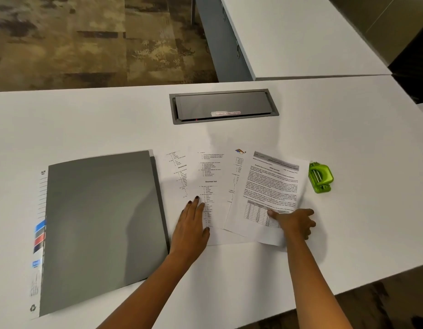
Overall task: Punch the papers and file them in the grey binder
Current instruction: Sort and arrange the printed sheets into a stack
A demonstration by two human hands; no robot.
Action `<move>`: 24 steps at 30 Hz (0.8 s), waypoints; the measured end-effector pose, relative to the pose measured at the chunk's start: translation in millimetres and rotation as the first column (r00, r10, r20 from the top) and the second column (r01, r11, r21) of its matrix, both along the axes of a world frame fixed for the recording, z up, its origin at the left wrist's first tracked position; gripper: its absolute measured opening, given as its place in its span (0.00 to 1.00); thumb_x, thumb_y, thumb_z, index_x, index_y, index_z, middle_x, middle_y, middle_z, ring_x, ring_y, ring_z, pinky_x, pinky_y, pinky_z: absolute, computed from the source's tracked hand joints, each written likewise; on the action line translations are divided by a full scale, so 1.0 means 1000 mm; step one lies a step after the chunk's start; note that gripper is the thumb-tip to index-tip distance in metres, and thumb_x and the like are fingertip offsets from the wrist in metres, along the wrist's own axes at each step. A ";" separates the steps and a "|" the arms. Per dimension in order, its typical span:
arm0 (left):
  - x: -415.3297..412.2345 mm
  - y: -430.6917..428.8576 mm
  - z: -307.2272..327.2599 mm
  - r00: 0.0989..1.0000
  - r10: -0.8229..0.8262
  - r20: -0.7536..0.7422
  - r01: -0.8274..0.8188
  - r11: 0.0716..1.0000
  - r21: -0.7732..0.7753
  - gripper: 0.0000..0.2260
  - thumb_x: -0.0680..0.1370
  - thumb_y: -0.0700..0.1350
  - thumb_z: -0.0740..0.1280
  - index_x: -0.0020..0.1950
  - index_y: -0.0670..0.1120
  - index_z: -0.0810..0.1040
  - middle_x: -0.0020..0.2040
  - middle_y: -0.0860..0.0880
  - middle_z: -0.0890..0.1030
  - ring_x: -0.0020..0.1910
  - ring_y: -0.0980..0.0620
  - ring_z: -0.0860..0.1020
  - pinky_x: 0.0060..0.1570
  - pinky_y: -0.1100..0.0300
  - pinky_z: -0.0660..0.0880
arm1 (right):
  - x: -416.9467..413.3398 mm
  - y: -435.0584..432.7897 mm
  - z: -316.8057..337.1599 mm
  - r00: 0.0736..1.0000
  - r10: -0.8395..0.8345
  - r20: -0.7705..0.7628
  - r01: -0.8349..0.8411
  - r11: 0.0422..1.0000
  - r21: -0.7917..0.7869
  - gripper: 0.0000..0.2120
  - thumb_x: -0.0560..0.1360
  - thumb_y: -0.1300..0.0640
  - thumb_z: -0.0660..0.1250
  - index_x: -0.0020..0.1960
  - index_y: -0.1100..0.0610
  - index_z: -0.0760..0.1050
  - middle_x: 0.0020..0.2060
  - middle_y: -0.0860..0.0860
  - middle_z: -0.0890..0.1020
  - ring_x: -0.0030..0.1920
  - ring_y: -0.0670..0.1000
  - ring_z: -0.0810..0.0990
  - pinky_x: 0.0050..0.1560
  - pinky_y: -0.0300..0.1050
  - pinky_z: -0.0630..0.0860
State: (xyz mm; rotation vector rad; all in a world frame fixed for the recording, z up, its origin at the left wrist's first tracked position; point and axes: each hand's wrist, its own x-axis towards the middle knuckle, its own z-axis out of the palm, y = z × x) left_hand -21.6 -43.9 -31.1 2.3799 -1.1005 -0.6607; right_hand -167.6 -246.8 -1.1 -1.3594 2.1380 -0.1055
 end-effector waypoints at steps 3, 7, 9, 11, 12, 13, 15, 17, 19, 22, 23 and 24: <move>0.002 0.000 0.000 1.000 0.004 0.005 -0.004 1.000 -0.005 0.30 0.79 0.50 0.62 0.77 0.48 0.51 0.79 0.51 0.49 0.77 0.50 0.49 0.73 0.58 0.48 | -0.004 -0.002 0.000 1.000 0.004 0.002 -0.004 0.999 0.035 0.42 0.59 0.50 0.81 0.63 0.63 0.63 0.61 0.66 0.72 0.62 0.67 0.68 0.61 0.61 0.67; 0.001 -0.001 0.001 0.999 0.022 -0.034 -0.023 1.000 -0.017 0.30 0.79 0.51 0.62 0.77 0.47 0.52 0.79 0.50 0.51 0.77 0.49 0.51 0.73 0.57 0.49 | -0.010 0.001 -0.002 0.996 0.010 0.093 -0.010 1.000 0.002 0.33 0.61 0.51 0.80 0.60 0.61 0.71 0.60 0.62 0.75 0.61 0.65 0.71 0.60 0.61 0.68; 0.001 -0.002 0.001 0.997 0.041 -0.068 -0.043 0.999 -0.028 0.31 0.78 0.53 0.62 0.77 0.47 0.53 0.78 0.50 0.53 0.77 0.49 0.53 0.74 0.56 0.51 | -0.014 0.005 -0.001 0.981 -0.004 0.195 0.017 0.998 -0.063 0.31 0.63 0.52 0.78 0.61 0.59 0.71 0.58 0.60 0.77 0.57 0.63 0.76 0.58 0.60 0.74; 0.002 -0.004 0.002 0.995 0.057 -0.085 -0.060 0.998 -0.036 0.31 0.78 0.55 0.62 0.76 0.46 0.55 0.78 0.49 0.55 0.76 0.48 0.55 0.74 0.54 0.53 | -0.018 0.009 0.002 0.955 -0.023 0.295 0.053 0.994 -0.095 0.26 0.65 0.54 0.77 0.60 0.58 0.73 0.56 0.58 0.80 0.53 0.61 0.79 0.55 0.59 0.77; 0.003 -0.006 0.003 0.993 0.071 -0.093 -0.076 0.996 -0.044 0.30 0.78 0.55 0.62 0.76 0.46 0.56 0.78 0.49 0.56 0.76 0.48 0.57 0.73 0.54 0.54 | -0.020 0.010 0.005 0.946 -0.011 0.324 0.052 0.992 -0.116 0.23 0.66 0.56 0.76 0.59 0.58 0.75 0.55 0.57 0.81 0.52 0.59 0.80 0.54 0.56 0.78; 0.004 -0.007 0.004 0.990 0.093 -0.107 -0.099 0.994 -0.055 0.29 0.78 0.55 0.62 0.75 0.46 0.58 0.77 0.49 0.57 0.75 0.48 0.58 0.73 0.53 0.55 | -0.022 0.012 0.007 0.941 0.023 0.336 0.030 0.988 -0.152 0.19 0.68 0.58 0.74 0.58 0.58 0.76 0.55 0.57 0.81 0.51 0.58 0.80 0.52 0.52 0.78; 0.006 -0.012 0.007 0.979 0.133 -0.152 -0.149 0.984 -0.099 0.27 0.79 0.53 0.62 0.74 0.46 0.60 0.76 0.49 0.60 0.74 0.48 0.60 0.73 0.55 0.56 | -0.021 0.016 0.014 0.932 0.126 0.340 -0.037 0.966 -0.257 0.15 0.71 0.62 0.71 0.57 0.60 0.76 0.54 0.57 0.82 0.50 0.57 0.80 0.48 0.45 0.75; 0.008 -0.016 0.012 0.955 0.165 -0.247 -0.207 0.966 -0.153 0.25 0.79 0.51 0.62 0.74 0.45 0.61 0.75 0.49 0.62 0.73 0.48 0.62 0.71 0.57 0.58 | -0.018 0.022 0.022 0.904 0.202 0.377 -0.073 0.941 -0.330 0.14 0.73 0.64 0.69 0.58 0.60 0.77 0.55 0.57 0.82 0.51 0.57 0.80 0.49 0.44 0.76; 0.013 -0.020 0.021 0.893 0.215 -0.395 -0.302 0.938 -0.172 0.23 0.80 0.49 0.61 0.73 0.46 0.62 0.74 0.48 0.65 0.71 0.49 0.65 0.70 0.56 0.61 | -0.017 0.027 0.028 0.862 0.224 0.455 -0.076 0.944 -0.320 0.13 0.73 0.64 0.69 0.58 0.59 0.77 0.54 0.56 0.82 0.51 0.57 0.81 0.50 0.45 0.76; 0.023 -0.026 0.037 0.726 0.291 -0.623 -0.452 0.885 -0.114 0.18 0.81 0.52 0.58 0.71 0.50 0.65 0.70 0.49 0.70 0.67 0.49 0.70 0.63 0.58 0.67 | -0.017 0.034 0.033 0.725 0.154 0.671 -0.043 0.983 -0.180 0.13 0.72 0.64 0.71 0.55 0.54 0.77 0.51 0.52 0.83 0.49 0.54 0.82 0.48 0.45 0.78; 0.026 -0.027 0.043 0.632 0.287 -0.720 -0.503 0.858 -0.100 0.16 0.81 0.54 0.56 0.68 0.52 0.67 0.69 0.50 0.72 0.65 0.49 0.72 0.62 0.57 0.69 | -0.016 0.038 0.034 0.683 0.122 0.720 -0.044 0.991 -0.126 0.13 0.72 0.64 0.71 0.55 0.54 0.77 0.51 0.52 0.83 0.49 0.53 0.83 0.48 0.46 0.79; 0.029 -0.027 0.049 0.501 0.258 -0.826 -0.561 0.823 -0.083 0.13 0.81 0.55 0.55 0.64 0.54 0.69 0.66 0.49 0.75 0.62 0.48 0.75 0.60 0.56 0.72 | -0.015 0.042 0.034 0.658 0.102 0.746 -0.058 0.995 -0.085 0.14 0.72 0.64 0.71 0.56 0.54 0.77 0.51 0.52 0.83 0.50 0.53 0.83 0.49 0.47 0.79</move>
